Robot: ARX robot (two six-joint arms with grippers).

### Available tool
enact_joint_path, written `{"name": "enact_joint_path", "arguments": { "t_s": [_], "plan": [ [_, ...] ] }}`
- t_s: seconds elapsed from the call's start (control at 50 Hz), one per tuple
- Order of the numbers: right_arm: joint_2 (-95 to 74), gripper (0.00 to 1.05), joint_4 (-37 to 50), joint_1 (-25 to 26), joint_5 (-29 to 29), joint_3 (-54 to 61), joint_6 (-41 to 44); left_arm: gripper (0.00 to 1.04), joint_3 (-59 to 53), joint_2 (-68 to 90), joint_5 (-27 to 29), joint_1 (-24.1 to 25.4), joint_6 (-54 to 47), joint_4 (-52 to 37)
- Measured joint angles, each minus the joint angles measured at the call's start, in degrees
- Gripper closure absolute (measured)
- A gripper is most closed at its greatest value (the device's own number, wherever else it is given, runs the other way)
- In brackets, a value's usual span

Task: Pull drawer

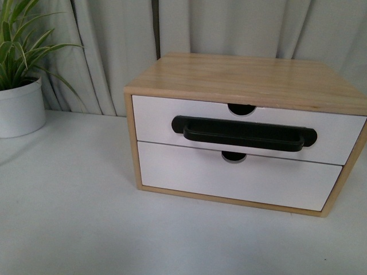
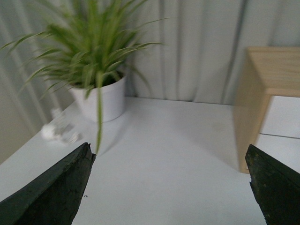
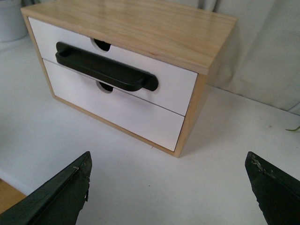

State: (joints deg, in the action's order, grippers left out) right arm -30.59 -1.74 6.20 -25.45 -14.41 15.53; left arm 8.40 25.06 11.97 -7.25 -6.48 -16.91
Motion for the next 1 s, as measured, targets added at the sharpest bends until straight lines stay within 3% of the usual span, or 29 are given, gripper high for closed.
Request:
{"name": "enact_joint_path", "arguments": {
  "t_s": [0.04,0.14,0.3,0.58,1.0],
  "plan": [
    [-3.39,0.09,-1.79,-1.49,-0.44,-1.84,2.67,0.06,2.47,5.64,-7.67,0.0,-4.35,-1.16],
    [-8.55,0.09,-3.28,-3.98,-1.36,-4.59,7.87,0.06,5.6,12.55,-17.57,-0.44,-11.41,0.24],
    [-17.29,0.09,-6.75,-7.15,-3.08,-11.69,17.92,0.06,13.22,26.67,-27.76,-2.08,-28.87,3.06],
    [-25.7,0.09,-12.39,-9.38,-4.35,-17.84,29.83,0.06,23.41,41.27,-30.08,-6.62,-42.75,7.72],
    [-35.12,0.09,-10.12,-10.1,-5.6,-21.79,39.8,0.06,37.18,57.46,-29.68,-15.04,-49.55,11.56]
  ]
}}
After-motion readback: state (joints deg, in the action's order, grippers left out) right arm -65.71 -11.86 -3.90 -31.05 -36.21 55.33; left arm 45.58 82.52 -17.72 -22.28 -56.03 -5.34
